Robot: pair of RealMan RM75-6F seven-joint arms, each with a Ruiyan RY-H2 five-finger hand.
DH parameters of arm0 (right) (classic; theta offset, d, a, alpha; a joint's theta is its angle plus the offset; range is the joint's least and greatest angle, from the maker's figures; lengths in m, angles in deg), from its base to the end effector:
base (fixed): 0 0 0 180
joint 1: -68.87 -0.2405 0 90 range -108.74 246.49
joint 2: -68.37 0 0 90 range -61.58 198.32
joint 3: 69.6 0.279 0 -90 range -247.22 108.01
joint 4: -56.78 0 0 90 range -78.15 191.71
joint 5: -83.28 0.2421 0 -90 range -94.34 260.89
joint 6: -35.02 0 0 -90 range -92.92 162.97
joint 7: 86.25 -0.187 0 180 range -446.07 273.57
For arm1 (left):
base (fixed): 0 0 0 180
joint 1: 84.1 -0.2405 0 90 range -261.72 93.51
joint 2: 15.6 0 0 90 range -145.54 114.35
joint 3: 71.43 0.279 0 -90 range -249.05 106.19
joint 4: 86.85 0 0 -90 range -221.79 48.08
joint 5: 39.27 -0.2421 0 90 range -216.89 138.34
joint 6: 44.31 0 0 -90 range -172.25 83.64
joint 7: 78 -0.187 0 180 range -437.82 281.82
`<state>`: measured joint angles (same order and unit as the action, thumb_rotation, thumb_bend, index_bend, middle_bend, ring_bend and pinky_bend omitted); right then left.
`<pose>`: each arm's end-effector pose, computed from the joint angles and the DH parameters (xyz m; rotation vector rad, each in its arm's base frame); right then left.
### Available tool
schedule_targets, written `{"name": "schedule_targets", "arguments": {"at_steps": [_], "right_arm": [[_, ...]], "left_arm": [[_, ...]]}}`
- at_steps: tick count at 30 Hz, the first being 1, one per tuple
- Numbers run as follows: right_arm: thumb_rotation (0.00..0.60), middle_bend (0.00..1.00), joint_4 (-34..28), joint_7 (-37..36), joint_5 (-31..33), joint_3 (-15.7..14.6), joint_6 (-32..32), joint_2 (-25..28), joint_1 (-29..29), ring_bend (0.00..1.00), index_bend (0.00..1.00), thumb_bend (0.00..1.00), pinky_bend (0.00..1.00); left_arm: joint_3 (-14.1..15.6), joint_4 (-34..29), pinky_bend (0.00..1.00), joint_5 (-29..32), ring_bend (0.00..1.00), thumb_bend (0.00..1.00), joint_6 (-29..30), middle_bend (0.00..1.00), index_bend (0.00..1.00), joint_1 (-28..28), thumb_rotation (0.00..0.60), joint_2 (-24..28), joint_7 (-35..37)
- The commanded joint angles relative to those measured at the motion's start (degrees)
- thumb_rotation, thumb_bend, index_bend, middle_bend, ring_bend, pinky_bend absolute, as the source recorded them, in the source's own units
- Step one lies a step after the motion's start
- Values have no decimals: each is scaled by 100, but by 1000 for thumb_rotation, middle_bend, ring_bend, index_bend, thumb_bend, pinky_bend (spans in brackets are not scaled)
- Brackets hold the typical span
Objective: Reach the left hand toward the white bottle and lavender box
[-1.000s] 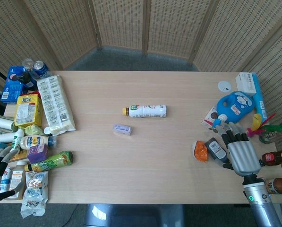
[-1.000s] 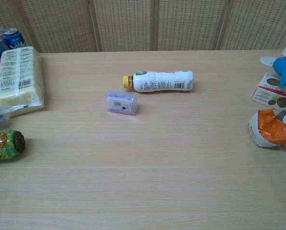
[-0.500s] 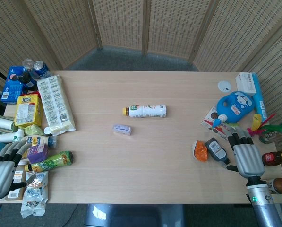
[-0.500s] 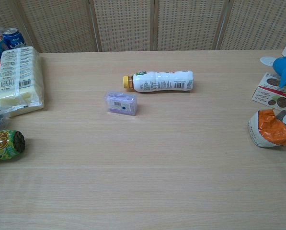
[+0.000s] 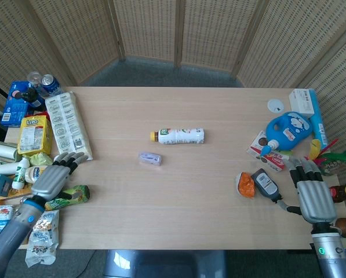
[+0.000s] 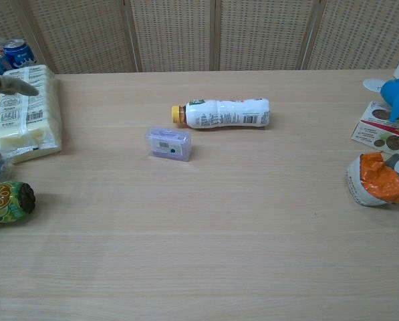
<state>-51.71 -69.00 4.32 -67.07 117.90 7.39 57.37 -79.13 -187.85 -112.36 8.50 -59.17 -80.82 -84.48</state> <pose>-0.2783 -0.2541 0.1288 1.4459 -0.8722 0.8450 -0.2564 0.3277 0.0431 -1.7658 -1.1736 -0.8105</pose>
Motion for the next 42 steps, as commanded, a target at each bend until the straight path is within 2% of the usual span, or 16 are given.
{"name": "schedule_targets", "arguments": {"at_steps": [1,11,24,29,36,38,41,42], "right_arm": [[600,98,-46,8,-10,-12,74,61,78,0,83,74,0],[600,97,-125,-75,-14,-17,320,306,374,0,83,76,0],[600,97,-101,-280,78,18,470,488,654,0,85,74,0],[600,97,-93,-347,127,30,508,570,752,0,84,75,0],[600,97,-104,-456,139,41,540,691,861,0,86,74,0],[600,97,-111,-481,146,50,551,715,887,0,89,75,0],[600,97,-127,-558,127,64,567,732,920,0,92,75,0],[600,97,-122,-579,119,70,572,734,928,0,94,76,0]], "left_arm": [[-278,705,0,387,0,267,-522,88,99,607,600,-706,4],[-431,2051,0,701,0,267,-1321,89,103,1547,600,-1972,246],[-659,3261,0,1071,12,268,-1809,126,124,2408,600,-3076,383],[-689,3695,0,1332,129,267,-1955,188,136,2705,600,-3443,240],[-689,4287,0,1801,235,271,-2116,217,158,3051,600,-3883,-81],[-689,4434,0,1993,313,275,-2082,267,184,3120,600,-4005,-222],[-647,4606,0,2243,529,295,-1981,446,309,3171,600,-4165,-462],[-632,4639,5,2305,567,298,-1945,473,335,3182,600,-4204,-537]]}}
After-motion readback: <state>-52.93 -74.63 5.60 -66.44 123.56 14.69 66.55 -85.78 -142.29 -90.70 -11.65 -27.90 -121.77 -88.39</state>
